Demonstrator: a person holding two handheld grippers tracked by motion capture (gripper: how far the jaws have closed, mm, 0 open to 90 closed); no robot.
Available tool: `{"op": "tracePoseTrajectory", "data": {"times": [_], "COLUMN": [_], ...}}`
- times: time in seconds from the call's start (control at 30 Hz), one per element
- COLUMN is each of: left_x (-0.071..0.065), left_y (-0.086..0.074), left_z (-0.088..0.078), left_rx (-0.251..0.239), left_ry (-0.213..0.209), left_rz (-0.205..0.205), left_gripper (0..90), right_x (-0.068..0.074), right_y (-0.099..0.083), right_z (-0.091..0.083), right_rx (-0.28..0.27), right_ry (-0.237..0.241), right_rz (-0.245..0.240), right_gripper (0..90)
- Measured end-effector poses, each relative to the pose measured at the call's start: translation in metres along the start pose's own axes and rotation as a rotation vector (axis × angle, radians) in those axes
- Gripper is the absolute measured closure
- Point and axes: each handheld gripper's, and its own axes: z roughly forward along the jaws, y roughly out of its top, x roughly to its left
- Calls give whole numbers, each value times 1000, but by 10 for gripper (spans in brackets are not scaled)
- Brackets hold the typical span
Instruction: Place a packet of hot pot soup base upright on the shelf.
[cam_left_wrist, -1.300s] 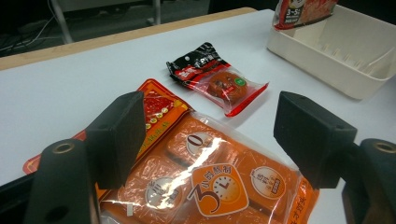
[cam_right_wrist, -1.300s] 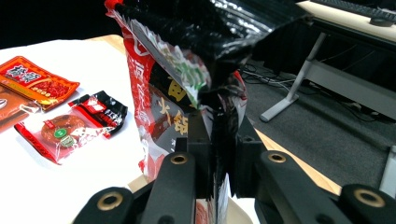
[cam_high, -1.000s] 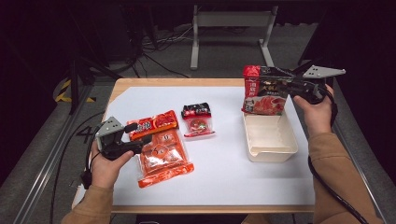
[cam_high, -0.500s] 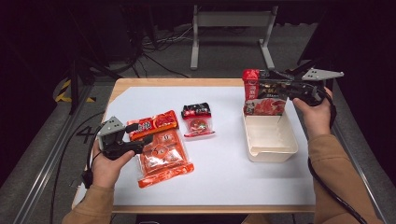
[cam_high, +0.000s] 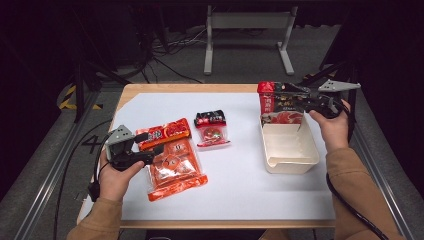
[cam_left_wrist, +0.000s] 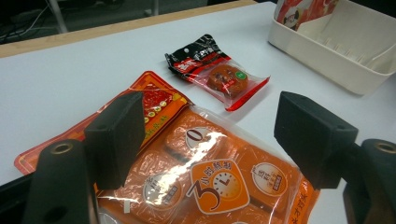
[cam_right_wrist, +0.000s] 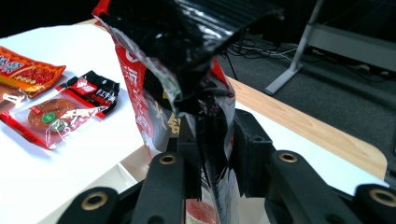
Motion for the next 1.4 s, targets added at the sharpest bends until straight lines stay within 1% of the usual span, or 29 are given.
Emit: {"op": "tracePoseTrajectory", "data": {"times": [0.03, 0.1, 0.2, 0.27, 0.37, 0.47, 0.5, 0.53, 0.63, 0.73, 0.77, 0.83, 0.87, 0.9, 0.93, 0.97, 1.0, 1.03, 1.1, 1.17, 1.2, 1.27, 1.3, 1.33, 1.37, 1.4], "left_x": [0, 0, 0, 0, 1, 1, 1, 1, 1, 2, 2, 3, 3, 4, 4, 4, 4, 5, 6, 7, 8, 9, 10, 11, 11, 11], "left_y": [0, 0, 0, -1, -1, -1, -1, -1, -1, -1, -1, -1, -1, -1, -1, -1, -2, -2, -3, -5, -5, -7, -7, -8, -8, -8], "left_z": [0, 1, 1, 1, 1, 1, 2, 2, 2, 2, 2, 3, 3, 3, 3, 3, 3, 2, 2, 0, -1, -3, -4, -6, -6, -6], "left_rx": [2, 6, 8, 9, 10, 14, 13, 16, 15, 5, 4, 4, 5, 6, 6, 4, 4, 6, 4, 4, 3, 1, 1, 2, 3, 3], "left_ry": [-2, -1, -3, -6, -7, -6, -4, -5, -5, -15, -20, -19, -16, -14, -14, -14, -16, -16, -18, -22, -20, -17, -11, 0, 1, 1], "left_rz": [0, 1, -2, -4, -5, -8, -3, -8, -10, -26, -32, -32, -30, -27, -27, -23, -26, -30, -29, -25, -25, -26, -21, -14, -16, -16], "left_gripper": [258, 258, 258, 257, 255, 255, 256, 255, 255, 249, 247, 246, 246, 246, 246, 245, 245, 245, 245, 245, 245, 245, 245, 245, 245, 245], "right_x": [0, 1, 1, 0, -1, -3, -3, -3, -2, -3, -3, -4, -4, -5, -5, -7, -7, -8, -8, -5, -2, 0, 3, 7, 11, 11], "right_y": [-1, -2, -4, -6, -10, -15, -16, -17, -17, -15, -15, -16, -16, -17, -17, -17, -17, -17, -16, -16, -16, -16, -16, -18, -19, -19], "right_z": [0, 0, -1, -1, -1, -1, -1, -1, -1, -2, -2, -2, -2, -4, -4, -8, -8, -13, -15, -22, -29, -32, -35, -42, -46, -46], "right_rx": [2, 9, 17, 33, 31, 17, 13, 10, 14, 27, 23, 18, 17, 7, 7, -7, -7, -13, -12, -23, -30, -33, -38, -45, -48, -48], "right_ry": [-5, -17, -26, -47, -61, -64, -68, -70, -74, -67, -65, -64, -71, -81, -81, -87, -87, -98, -99, -101, -102, -103, -107, -114, -119, -119], "right_rz": [5, 0, 11, 6, 23, 44, 46, 46, 50, 50, 54, 80, 95, 108, 108, 132, 132, 137, 132, 126, 118, 115, 115, 112, 116, 116], "right_gripper": [742, 746, 751, 761, 766, 770, 770, 770, 769, 753, 739, 699, 649, 572, 572, 453, 453, 394, 386, 371, 364, 364, 360, 357, 355, 355]}}
